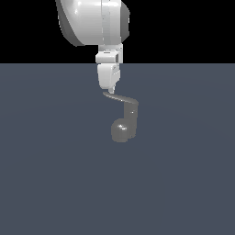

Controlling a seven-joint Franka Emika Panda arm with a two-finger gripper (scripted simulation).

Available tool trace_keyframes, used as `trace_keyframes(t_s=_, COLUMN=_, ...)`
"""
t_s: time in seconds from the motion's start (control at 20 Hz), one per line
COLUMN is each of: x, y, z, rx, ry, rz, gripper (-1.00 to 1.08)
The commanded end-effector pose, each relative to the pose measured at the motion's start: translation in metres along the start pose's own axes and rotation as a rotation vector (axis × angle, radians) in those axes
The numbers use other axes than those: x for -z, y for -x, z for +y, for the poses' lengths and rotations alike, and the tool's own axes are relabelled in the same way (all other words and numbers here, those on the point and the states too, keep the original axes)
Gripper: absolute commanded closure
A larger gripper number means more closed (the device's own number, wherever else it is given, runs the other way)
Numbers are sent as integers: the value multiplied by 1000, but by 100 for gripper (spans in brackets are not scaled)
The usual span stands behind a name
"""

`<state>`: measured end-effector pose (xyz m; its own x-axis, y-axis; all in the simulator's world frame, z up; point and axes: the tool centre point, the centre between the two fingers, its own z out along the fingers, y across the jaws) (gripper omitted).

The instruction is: Turn on the faucet by rotating a designated handle.

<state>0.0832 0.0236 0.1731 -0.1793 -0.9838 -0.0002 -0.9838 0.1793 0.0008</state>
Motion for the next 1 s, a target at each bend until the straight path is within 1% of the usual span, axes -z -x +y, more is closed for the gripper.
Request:
trace_keyframes(t_s=0.0, x=0, y=1, z=5, rx=1, ry=0, rz=0, gripper=108)
trace_keyframes(t_s=0.95, x=0, y=10, z=57, rx=0, ry=0, rz=0, gripper=108)
